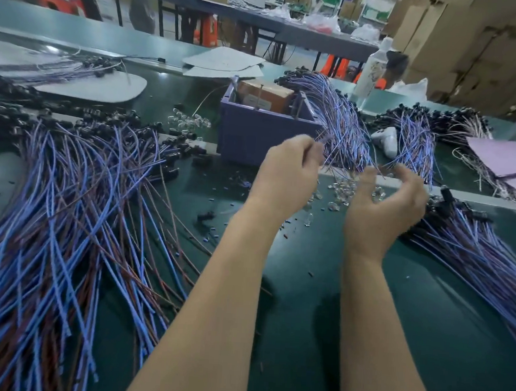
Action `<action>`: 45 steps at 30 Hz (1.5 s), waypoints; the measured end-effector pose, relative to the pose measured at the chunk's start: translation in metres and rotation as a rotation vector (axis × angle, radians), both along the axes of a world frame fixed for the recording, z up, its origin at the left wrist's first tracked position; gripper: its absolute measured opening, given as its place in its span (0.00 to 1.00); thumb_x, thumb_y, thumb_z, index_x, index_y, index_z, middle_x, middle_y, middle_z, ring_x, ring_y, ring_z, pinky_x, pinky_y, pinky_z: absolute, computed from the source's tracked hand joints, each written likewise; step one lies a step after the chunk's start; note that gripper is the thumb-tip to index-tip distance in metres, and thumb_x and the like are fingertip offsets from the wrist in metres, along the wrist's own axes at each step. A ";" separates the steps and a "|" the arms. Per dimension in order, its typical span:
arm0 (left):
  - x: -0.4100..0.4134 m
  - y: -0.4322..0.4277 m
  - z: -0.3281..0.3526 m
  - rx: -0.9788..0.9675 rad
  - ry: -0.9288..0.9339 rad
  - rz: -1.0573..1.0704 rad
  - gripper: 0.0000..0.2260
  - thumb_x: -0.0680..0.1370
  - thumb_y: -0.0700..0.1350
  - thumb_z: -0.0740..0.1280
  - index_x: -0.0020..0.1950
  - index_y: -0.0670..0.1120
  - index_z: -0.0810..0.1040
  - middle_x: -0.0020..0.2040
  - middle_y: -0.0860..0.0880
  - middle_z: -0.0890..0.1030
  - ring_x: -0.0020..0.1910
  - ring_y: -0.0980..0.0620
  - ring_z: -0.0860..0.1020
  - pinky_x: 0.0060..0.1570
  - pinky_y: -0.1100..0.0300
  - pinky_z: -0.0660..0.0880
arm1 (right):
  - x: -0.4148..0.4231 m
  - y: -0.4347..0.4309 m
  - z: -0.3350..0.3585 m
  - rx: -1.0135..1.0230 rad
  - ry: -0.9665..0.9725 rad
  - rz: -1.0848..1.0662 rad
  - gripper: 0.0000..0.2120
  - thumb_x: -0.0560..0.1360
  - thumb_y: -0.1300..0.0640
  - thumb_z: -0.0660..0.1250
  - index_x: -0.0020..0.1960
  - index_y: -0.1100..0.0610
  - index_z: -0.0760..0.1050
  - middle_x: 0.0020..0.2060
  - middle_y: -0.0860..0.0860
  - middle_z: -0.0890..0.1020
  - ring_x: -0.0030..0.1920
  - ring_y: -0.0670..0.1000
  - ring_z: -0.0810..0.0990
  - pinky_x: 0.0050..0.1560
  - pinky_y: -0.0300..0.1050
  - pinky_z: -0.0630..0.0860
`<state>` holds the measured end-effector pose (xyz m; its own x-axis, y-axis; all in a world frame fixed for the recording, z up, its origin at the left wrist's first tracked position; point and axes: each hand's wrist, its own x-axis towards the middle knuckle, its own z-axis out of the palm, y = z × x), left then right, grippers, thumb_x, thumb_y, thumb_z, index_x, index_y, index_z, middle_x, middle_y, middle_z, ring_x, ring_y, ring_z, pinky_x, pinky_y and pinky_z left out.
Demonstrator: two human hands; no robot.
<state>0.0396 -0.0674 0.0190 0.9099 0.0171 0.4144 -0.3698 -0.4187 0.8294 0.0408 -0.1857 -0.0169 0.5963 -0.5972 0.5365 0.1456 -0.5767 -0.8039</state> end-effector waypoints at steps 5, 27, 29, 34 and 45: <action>-0.002 -0.018 0.009 -0.397 0.332 -0.213 0.14 0.83 0.43 0.53 0.41 0.44 0.71 0.30 0.46 0.77 0.34 0.46 0.80 0.36 0.56 0.79 | -0.001 -0.002 0.012 0.832 0.044 0.627 0.20 0.81 0.45 0.54 0.59 0.60 0.74 0.50 0.52 0.83 0.50 0.49 0.82 0.56 0.47 0.78; 0.013 0.006 -0.045 -0.836 0.384 -0.029 0.12 0.84 0.43 0.51 0.52 0.43 0.74 0.43 0.49 0.81 0.45 0.52 0.80 0.44 0.62 0.77 | 0.001 0.010 -0.012 -0.011 0.701 0.880 0.12 0.75 0.63 0.59 0.39 0.56 0.78 0.30 0.49 0.80 0.31 0.44 0.77 0.39 0.37 0.74; 0.013 0.007 -0.047 -0.810 0.327 -0.011 0.13 0.84 0.42 0.53 0.46 0.44 0.75 0.34 0.53 0.80 0.36 0.57 0.79 0.38 0.65 0.77 | 0.001 0.010 -0.012 -0.028 0.696 0.879 0.12 0.76 0.63 0.59 0.41 0.58 0.80 0.33 0.51 0.81 0.35 0.47 0.78 0.40 0.38 0.75; 0.011 0.001 -0.051 -0.487 0.252 -0.132 0.12 0.83 0.40 0.56 0.45 0.43 0.76 0.28 0.52 0.70 0.25 0.61 0.69 0.31 0.68 0.69 | 0.005 0.006 -0.011 0.265 0.289 0.660 0.11 0.79 0.55 0.62 0.43 0.58 0.79 0.37 0.53 0.81 0.37 0.49 0.79 0.41 0.44 0.77; 0.001 -0.007 -0.047 -0.114 0.419 -0.423 0.14 0.81 0.41 0.57 0.38 0.42 0.76 0.20 0.56 0.65 0.22 0.59 0.63 0.30 0.64 0.63 | 0.015 -0.006 -0.017 0.820 0.123 0.652 0.14 0.78 0.62 0.63 0.35 0.56 0.79 0.27 0.47 0.78 0.31 0.45 0.74 0.33 0.35 0.72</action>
<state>0.0403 -0.0749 -0.0283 0.9330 -0.3582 0.0359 -0.1169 -0.2069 0.9714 0.0563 -0.1921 -0.0342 0.9555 -0.2938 0.0278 0.1231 0.3113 -0.9423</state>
